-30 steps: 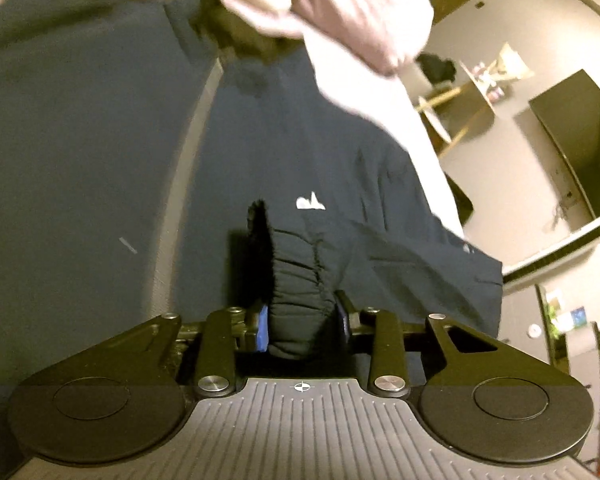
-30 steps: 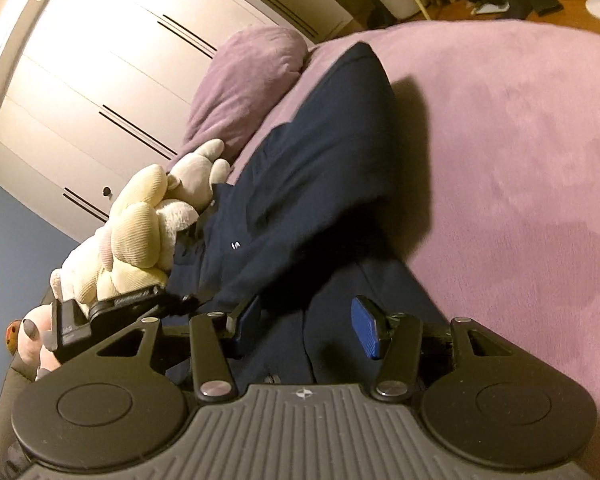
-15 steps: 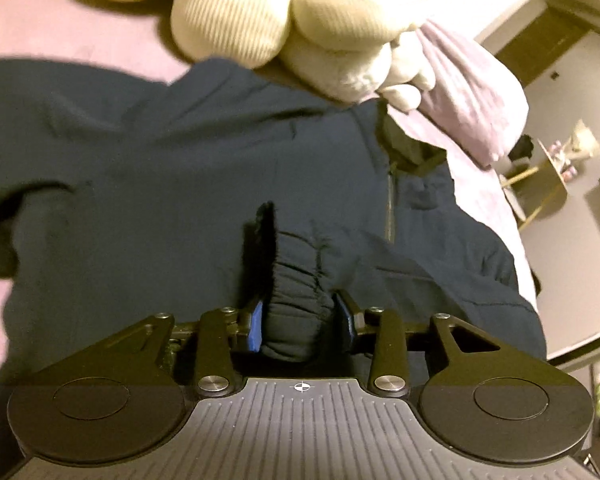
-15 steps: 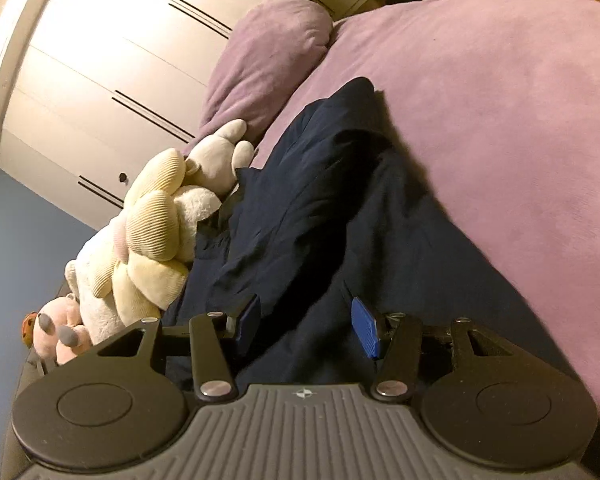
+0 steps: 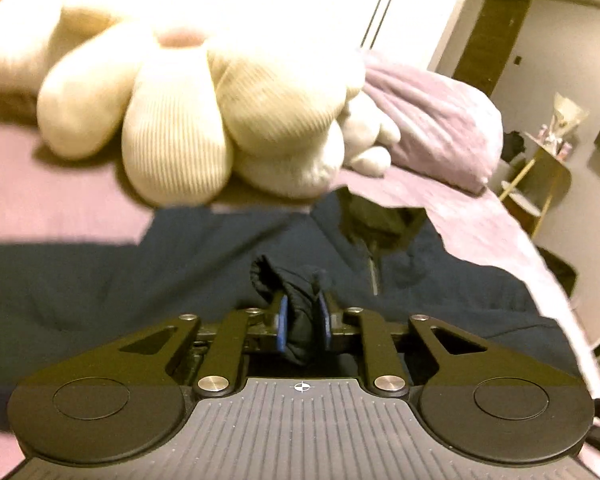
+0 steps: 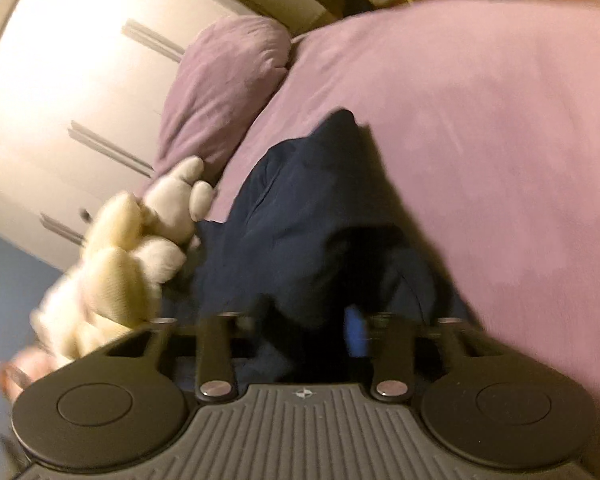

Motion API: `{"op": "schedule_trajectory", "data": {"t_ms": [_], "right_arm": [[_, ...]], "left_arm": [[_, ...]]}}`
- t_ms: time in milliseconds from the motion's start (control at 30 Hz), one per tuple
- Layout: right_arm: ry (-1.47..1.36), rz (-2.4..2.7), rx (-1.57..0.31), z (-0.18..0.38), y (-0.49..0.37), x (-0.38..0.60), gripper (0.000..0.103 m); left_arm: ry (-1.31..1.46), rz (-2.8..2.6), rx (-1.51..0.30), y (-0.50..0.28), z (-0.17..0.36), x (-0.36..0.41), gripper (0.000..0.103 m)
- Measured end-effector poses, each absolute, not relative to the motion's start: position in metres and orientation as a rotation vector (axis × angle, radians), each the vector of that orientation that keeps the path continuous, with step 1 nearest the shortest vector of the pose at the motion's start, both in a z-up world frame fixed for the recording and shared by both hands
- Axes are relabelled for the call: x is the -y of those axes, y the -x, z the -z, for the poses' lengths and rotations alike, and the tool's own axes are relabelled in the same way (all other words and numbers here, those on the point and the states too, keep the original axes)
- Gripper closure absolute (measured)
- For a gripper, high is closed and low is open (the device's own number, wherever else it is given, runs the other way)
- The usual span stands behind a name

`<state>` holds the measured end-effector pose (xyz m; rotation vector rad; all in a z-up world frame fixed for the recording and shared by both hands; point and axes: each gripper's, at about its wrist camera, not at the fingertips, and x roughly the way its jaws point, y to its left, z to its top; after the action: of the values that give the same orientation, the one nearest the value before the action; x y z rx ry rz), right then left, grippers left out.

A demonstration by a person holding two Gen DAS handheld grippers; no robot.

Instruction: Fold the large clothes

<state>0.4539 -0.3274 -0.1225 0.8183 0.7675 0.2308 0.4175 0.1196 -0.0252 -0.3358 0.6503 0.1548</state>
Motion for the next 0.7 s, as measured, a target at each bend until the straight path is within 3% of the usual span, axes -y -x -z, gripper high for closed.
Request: {"op": "schedule_trajectory", "data": {"t_ms": [200,400,467,500,667,700], "right_arm": [[-0.492,-0.194,-0.733,0.124,-0.461,0.294,0.079],[-0.300,-0.159,-0.698,0.128,-0.466,0.273,0.079],[-0.297,-0.146,-0.691,0.130,-0.469,0.270,0.078],[-0.287,-0.145,-0.684,0.132,-0.469,0.269,0.077],[-0.281,-0.206,-0.679,0.127,-0.453,0.275,0.062],[-0.292,-0.227,-0.687,0.122,-0.444,0.281,0.053]], "left_arm": [[0.211,-0.220,-0.743,-0.428,0.068,-0.107,0.080],[0.181,-0.287,-0.766,-0.432,0.090,-0.108,0.060],[0.158,-0.324,-0.768,-0.432,0.090,-0.110,0.039],[0.157,-0.331,-0.768,-0.431,0.088,-0.112,0.037],[0.212,-0.308,-0.733,-0.409,0.074,-0.130,0.030],[0.218,-0.308,-0.727,-0.403,0.070,-0.132,0.030]]}}
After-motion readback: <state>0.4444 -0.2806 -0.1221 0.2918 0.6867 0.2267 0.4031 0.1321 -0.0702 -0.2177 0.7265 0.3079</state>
